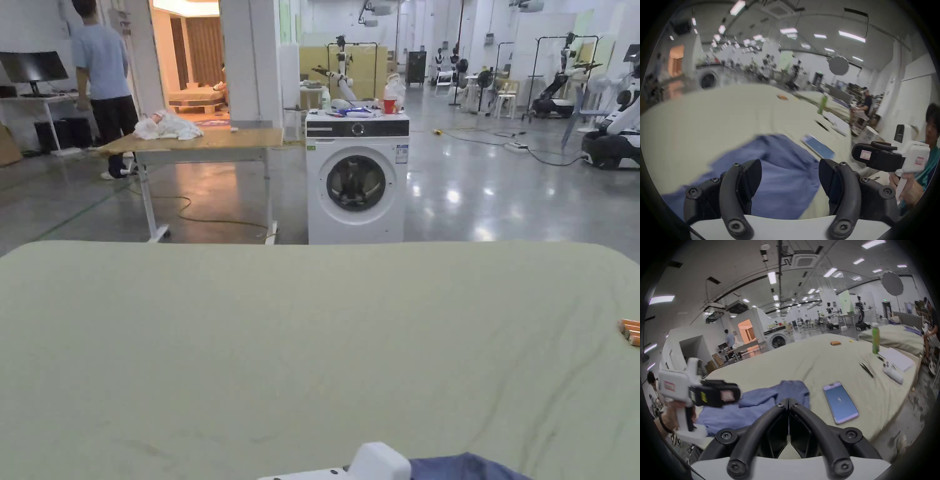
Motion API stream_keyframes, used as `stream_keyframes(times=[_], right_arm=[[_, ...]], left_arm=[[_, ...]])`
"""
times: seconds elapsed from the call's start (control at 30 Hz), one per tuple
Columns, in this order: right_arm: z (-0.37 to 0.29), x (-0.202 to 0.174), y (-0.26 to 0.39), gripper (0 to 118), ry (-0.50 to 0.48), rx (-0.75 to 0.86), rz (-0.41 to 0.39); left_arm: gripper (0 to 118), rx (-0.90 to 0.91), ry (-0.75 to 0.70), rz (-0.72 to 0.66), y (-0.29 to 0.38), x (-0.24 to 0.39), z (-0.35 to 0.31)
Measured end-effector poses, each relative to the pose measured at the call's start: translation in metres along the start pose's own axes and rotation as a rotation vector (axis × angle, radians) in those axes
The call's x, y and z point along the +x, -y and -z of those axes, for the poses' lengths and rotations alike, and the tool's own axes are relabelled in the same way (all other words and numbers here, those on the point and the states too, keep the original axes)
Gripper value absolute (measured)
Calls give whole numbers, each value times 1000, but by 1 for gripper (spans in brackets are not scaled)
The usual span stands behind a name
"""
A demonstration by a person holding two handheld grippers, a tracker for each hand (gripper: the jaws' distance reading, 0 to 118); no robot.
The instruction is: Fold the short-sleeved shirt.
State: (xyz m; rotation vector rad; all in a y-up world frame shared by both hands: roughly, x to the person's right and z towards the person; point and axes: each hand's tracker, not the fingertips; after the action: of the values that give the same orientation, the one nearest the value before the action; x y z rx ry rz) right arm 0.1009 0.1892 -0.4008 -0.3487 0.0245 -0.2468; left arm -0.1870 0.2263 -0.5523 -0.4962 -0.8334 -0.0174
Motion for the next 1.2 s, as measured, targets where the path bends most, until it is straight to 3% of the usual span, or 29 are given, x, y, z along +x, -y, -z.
stream_keyframes(times=[0.23,0.3,0.37,0.43,0.53,0.6,0.63,0.83,1.0,1.2], right_arm=[[8,-45,-37,0,-164,77,-70],[5,-56,-45,0,-183,98,-77],[1,-66,-54,0,-213,118,-97],[-3,-74,-61,0,-237,138,-132],[-5,-79,-61,0,-270,199,-175],[-4,-79,-58,0,-274,191,-169],[-3,-80,-57,0,-275,180,-165],[-12,-82,-51,0,-307,199,-166],[-15,-85,-54,0,-268,210,-205],[-17,-82,-55,0,-262,213,-192]], left_arm=[[76,337,-449,62,-2,-9,-172],[72,444,-564,16,16,-1,-205],[54,602,-618,-10,38,15,-233],[45,664,-684,-26,47,30,-258],[32,621,-793,30,50,48,-278],[6,569,-858,68,54,55,-286],[0,564,-879,67,53,55,-287],[0,574,-891,50,55,62,-294],[0,556,-861,59,51,58,-287],[0,521,-836,28,50,48,-280]])
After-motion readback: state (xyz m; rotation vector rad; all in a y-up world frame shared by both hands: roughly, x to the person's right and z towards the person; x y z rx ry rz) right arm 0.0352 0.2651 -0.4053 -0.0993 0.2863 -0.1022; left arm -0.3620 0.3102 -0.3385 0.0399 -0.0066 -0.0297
